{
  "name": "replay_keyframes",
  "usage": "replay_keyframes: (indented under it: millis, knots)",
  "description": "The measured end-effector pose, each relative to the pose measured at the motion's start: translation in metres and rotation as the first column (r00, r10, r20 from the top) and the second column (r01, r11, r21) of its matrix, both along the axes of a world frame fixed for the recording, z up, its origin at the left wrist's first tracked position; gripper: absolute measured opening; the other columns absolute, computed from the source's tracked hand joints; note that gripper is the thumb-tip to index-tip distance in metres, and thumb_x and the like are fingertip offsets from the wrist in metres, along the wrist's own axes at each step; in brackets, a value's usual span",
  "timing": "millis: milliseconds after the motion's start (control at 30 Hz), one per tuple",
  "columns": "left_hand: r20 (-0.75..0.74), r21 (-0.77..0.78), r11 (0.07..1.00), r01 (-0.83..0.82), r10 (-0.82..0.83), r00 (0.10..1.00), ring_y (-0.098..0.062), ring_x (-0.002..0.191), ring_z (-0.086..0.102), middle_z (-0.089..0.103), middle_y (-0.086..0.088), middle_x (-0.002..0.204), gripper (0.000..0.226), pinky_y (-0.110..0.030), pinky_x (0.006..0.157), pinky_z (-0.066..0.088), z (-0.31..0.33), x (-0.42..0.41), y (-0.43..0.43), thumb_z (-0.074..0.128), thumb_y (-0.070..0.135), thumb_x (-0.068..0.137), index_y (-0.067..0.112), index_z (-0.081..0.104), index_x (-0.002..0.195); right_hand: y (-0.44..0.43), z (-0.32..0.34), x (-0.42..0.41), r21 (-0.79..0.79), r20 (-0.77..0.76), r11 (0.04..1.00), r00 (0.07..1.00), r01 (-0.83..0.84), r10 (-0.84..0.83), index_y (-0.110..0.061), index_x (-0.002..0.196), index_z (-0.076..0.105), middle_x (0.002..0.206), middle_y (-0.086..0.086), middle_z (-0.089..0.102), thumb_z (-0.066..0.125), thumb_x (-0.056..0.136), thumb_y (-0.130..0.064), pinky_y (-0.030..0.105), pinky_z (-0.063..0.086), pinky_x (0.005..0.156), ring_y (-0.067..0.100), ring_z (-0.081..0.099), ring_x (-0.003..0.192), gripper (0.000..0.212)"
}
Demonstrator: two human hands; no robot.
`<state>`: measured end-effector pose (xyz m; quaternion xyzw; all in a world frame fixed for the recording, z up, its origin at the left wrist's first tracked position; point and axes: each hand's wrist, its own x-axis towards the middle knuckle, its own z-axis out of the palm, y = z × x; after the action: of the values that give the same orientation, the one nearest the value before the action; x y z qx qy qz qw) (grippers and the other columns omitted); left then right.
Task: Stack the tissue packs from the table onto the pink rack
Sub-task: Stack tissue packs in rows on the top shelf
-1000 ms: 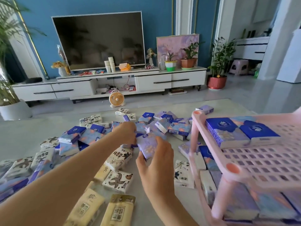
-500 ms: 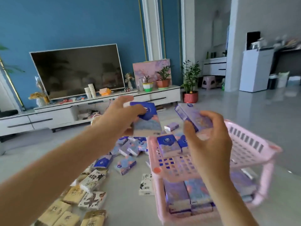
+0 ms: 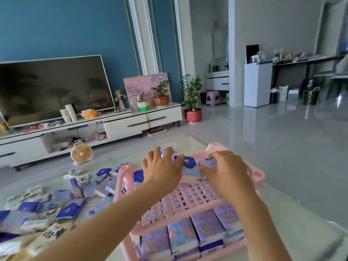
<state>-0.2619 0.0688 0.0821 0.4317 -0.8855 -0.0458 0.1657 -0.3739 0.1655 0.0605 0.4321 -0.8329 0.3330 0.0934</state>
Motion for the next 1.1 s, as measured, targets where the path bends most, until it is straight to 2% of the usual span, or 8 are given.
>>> replay_keyframes:
  millis: [200, 400, 500, 600, 733, 833, 933, 1100]
  knots:
    - [0.279, 0.073, 0.987, 0.144, -0.159, 0.947, -0.026, 0.143, 0.000, 0.000, -0.008, 0.156, 0.052, -0.052, 0.113, 0.002, -0.011, 0.006, 0.002, 0.013, 0.047, 0.098, 0.030, 0.013, 0.147, 0.004, 0.001, 0.001, 0.088, 0.126, 0.968, 0.967, -0.234, 0.222, -0.018, 0.097, 0.054, 0.106, 0.002, 0.055, 0.039, 0.094, -0.036, 0.036, 0.045, 0.084, 0.021, 0.053, 0.097, 0.023]
    - [0.268, 0.115, 0.982, 0.151, -0.177, 0.947, -0.025, 0.144, -0.008, -0.005, -0.005, 0.157, 0.062, -0.058, 0.112, -0.005, -0.011, 0.005, 0.003, 0.012, 0.063, 0.090, 0.039, 0.003, 0.147, -0.003, 0.007, 0.000, 0.214, 0.224, 0.916, 0.930, -0.339, 0.292, -0.027, 0.078, 0.040, 0.100, 0.000, 0.042, 0.038, 0.084, -0.039, 0.039, 0.039, 0.093, 0.021, 0.043, 0.104, 0.014]
    - [0.269, 0.107, 0.979, 0.175, -0.198, 0.942, -0.026, 0.144, -0.004, 0.000, -0.004, 0.157, 0.062, -0.059, 0.112, -0.004, -0.013, 0.007, -0.002, 0.014, 0.063, 0.090, 0.038, 0.007, 0.146, -0.003, 0.016, -0.002, 0.167, 0.332, 0.898, 0.881, -0.407, 0.338, -0.027, 0.094, 0.052, 0.108, 0.000, 0.049, 0.044, 0.075, -0.043, 0.039, 0.044, 0.093, 0.020, 0.049, 0.106, 0.026]
    - [0.272, 0.080, 0.977, 0.197, -0.211, 0.939, -0.026, 0.142, 0.006, 0.011, -0.005, 0.153, 0.063, -0.060, 0.111, 0.003, -0.013, 0.007, -0.003, 0.016, 0.065, 0.089, 0.036, 0.011, 0.145, 0.001, 0.024, -0.002, 0.094, 0.385, 0.882, 0.834, -0.461, 0.395, -0.019, 0.112, 0.056, 0.114, 0.005, 0.053, 0.057, 0.084, -0.026, 0.027, 0.048, 0.081, 0.021, 0.056, 0.101, 0.029]
    - [0.360, 0.051, 0.981, 0.185, -0.191, 0.913, -0.029, 0.143, -0.004, -0.006, -0.007, 0.156, 0.062, -0.060, 0.111, 0.001, -0.015, 0.007, -0.001, 0.017, 0.060, 0.093, 0.035, 0.000, 0.147, -0.003, 0.018, -0.004, 0.072, 0.230, 0.900, 0.886, -0.429, 0.403, -0.020, 0.115, 0.059, 0.110, 0.003, 0.057, 0.053, 0.088, -0.018, 0.023, 0.044, 0.076, 0.017, 0.057, 0.097, 0.027]
    - [0.361, -0.022, 0.981, 0.194, -0.173, 0.916, -0.031, 0.142, 0.004, -0.001, -0.008, 0.155, 0.057, -0.061, 0.109, 0.010, -0.018, 0.006, -0.001, 0.017, 0.054, 0.096, 0.034, 0.002, 0.147, -0.010, 0.008, -0.008, 0.011, 0.135, 0.938, 0.930, -0.346, 0.342, -0.018, 0.102, 0.063, 0.100, 0.001, 0.049, 0.057, 0.085, -0.024, 0.027, 0.047, 0.073, 0.018, 0.058, 0.084, 0.019]
    - [0.343, -0.044, 0.983, 0.176, -0.151, 0.927, -0.033, 0.141, 0.006, 0.002, -0.010, 0.155, 0.056, -0.062, 0.108, 0.011, -0.019, 0.003, -0.001, 0.018, 0.052, 0.097, 0.031, 0.005, 0.147, -0.009, 0.007, -0.008, -0.124, 0.102, 0.963, 0.963, -0.238, 0.251, -0.013, 0.107, 0.061, 0.105, -0.002, 0.049, 0.052, 0.089, -0.015, 0.017, 0.034, 0.062, 0.013, 0.049, 0.085, 0.020]
    - [0.198, 0.026, 0.985, 0.169, -0.171, 0.965, -0.029, 0.143, 0.004, 0.008, -0.010, 0.154, 0.057, -0.062, 0.110, 0.005, -0.012, 0.005, 0.005, 0.023, 0.051, 0.097, 0.027, 0.011, 0.147, 0.000, 0.019, 0.014, -0.344, 0.105, 0.925, 0.972, -0.163, 0.211, -0.016, 0.109, 0.062, 0.112, -0.002, 0.063, 0.043, 0.090, 0.000, 0.013, 0.039, 0.077, 0.010, 0.056, 0.101, 0.031]
